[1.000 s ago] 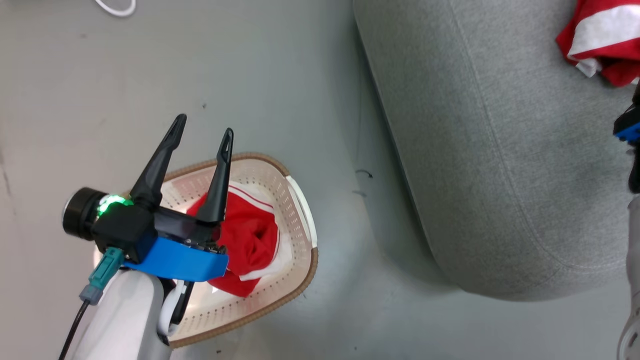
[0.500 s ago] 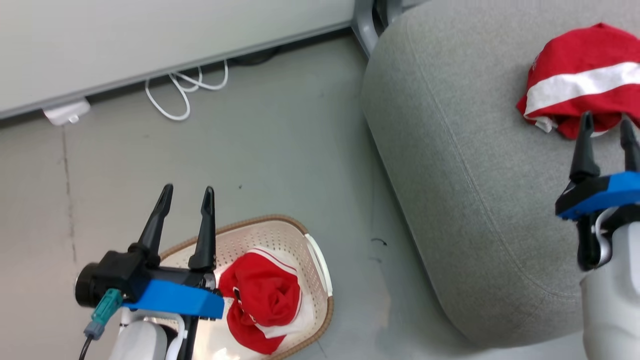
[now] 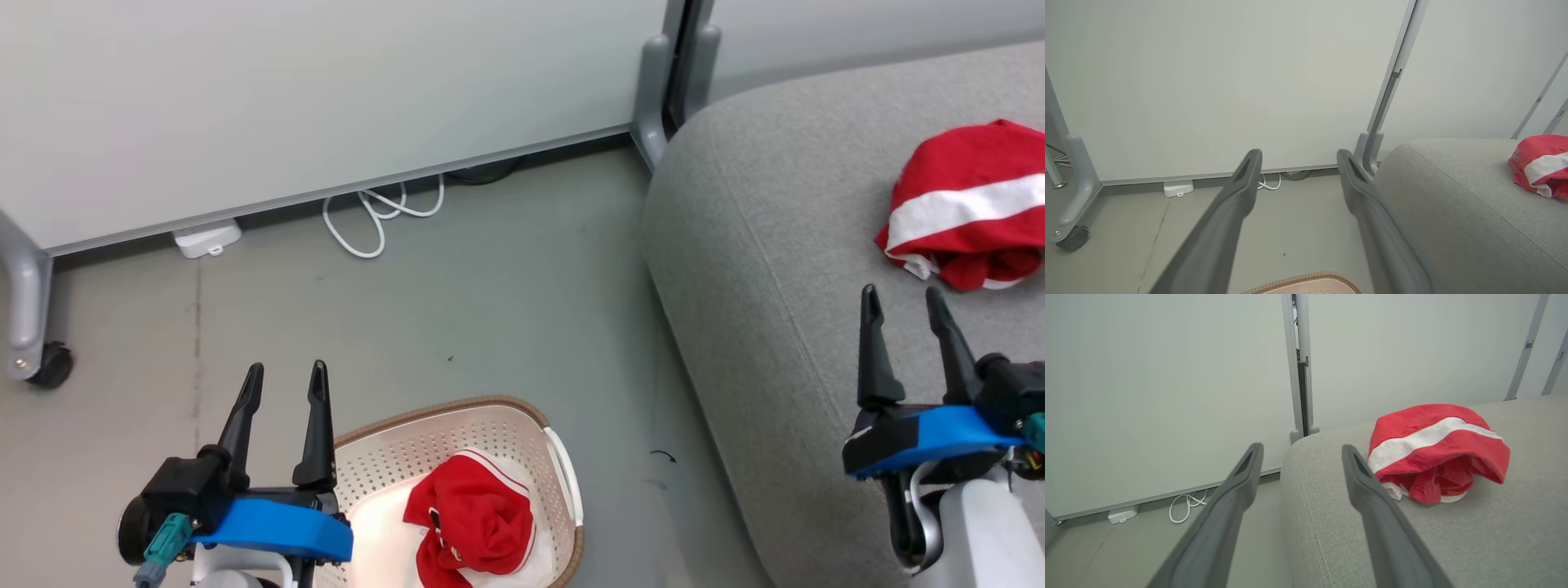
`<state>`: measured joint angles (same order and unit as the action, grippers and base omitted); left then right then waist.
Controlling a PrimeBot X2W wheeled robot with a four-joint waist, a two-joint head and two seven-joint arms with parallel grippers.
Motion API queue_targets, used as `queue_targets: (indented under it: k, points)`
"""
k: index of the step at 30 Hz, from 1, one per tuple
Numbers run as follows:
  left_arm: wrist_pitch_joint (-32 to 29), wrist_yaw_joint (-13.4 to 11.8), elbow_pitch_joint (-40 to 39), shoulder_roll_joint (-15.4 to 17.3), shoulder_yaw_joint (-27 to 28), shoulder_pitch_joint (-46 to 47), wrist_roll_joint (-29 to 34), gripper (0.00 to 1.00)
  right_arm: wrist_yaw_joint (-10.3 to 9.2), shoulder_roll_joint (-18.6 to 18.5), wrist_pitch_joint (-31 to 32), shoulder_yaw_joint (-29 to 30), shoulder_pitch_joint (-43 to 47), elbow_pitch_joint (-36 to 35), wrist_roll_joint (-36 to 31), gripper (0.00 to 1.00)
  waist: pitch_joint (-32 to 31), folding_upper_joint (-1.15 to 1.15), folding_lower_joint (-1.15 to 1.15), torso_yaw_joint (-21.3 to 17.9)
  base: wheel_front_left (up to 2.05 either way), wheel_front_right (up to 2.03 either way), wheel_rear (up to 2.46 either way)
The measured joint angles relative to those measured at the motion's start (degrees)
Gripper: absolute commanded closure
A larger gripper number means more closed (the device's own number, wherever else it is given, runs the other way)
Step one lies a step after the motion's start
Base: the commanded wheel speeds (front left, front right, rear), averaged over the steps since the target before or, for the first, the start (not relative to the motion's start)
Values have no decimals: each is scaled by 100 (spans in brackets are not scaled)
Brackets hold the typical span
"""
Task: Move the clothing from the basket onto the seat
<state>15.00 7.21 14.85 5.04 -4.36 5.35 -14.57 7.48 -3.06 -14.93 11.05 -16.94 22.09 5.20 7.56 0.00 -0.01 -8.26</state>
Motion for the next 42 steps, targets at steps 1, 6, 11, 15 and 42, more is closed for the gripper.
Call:
queue_targets:
  k: [1,6,11,15,42]
  points:
    - [0,0,24,-8,19,-13,1,0,0,1,16,-70,69,-66,3,0,-27,0,0,45,0,0,0]
    - [0,21,134,-30,116,-54,2,0,0,10,110,-441,444,-321,160,0,-148,0,0,263,0,0,0]
    - [0,21,233,-31,201,-85,2,0,0,14,227,-694,682,-571,200,0,-244,0,0,447,0,0,0]
    - [0,21,346,-30,236,-131,1,0,0,15,333,-784,834,-739,203,0,-328,0,0,572,0,0,0]
    - [0,22,356,-71,444,-265,3,0,0,16,620,-1072,1107,-1069,146,0,-374,0,2,784,0,0,0]
